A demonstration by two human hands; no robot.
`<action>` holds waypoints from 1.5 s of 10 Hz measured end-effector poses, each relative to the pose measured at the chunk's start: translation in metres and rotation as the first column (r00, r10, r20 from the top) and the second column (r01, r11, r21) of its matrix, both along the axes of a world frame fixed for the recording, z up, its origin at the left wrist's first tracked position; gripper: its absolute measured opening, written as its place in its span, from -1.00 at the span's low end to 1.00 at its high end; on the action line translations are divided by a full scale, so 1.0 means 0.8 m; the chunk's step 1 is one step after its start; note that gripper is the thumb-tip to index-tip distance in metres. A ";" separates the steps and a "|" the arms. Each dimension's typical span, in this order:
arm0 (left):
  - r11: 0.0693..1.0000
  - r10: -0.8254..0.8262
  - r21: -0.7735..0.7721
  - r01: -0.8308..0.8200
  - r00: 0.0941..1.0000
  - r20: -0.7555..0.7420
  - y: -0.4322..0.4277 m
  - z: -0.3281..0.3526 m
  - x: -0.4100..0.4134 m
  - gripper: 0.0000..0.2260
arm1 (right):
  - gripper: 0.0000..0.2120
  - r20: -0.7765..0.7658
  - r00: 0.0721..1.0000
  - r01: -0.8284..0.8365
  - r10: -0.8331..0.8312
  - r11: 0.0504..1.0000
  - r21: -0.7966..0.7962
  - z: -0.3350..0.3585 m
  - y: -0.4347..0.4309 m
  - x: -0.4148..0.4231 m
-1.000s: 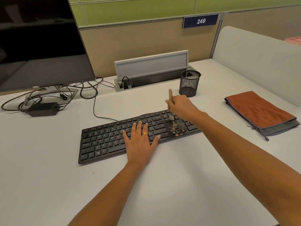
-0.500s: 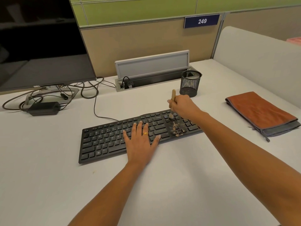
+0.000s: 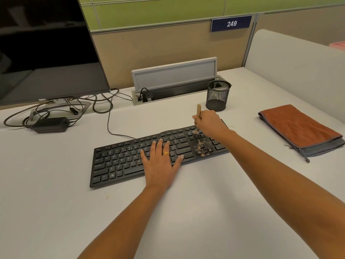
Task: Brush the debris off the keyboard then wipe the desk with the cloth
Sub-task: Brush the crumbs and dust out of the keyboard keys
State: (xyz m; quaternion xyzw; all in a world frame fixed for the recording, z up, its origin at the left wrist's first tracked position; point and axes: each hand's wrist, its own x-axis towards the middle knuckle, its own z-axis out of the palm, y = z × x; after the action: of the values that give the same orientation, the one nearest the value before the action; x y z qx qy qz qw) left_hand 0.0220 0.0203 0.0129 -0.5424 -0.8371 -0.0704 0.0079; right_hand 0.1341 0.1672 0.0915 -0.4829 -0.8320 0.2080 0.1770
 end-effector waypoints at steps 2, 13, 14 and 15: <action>1.000 0.003 -0.003 -0.003 1.000 0.000 0.000 0.000 0.000 -0.37 | -0.61 -0.062 0.998 0.009 -0.011 0.999 -0.036 -0.006 0.003 0.010; 1.000 0.005 -0.014 -0.005 1.000 -0.014 -0.002 0.001 0.001 -0.37 | -0.62 0.045 0.991 -0.122 0.126 0.989 -0.081 0.017 -0.001 -0.006; 1.000 0.007 -0.017 -0.007 1.000 -0.014 -0.001 0.001 0.001 -0.37 | -0.62 -0.046 0.992 -0.118 0.114 0.991 -0.071 0.020 -0.002 -0.005; 1.000 0.007 -0.013 -0.007 1.000 -0.015 -0.001 0.001 0.001 -0.37 | -0.61 0.015 0.995 -0.100 0.101 0.991 -0.087 0.016 -0.004 -0.004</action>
State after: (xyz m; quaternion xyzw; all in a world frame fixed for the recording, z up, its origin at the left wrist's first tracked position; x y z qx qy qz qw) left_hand 0.0228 0.0191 0.0141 -0.5401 -0.8393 -0.0610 0.0109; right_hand 0.1312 0.1643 0.1040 -0.4496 -0.8472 0.2474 0.1371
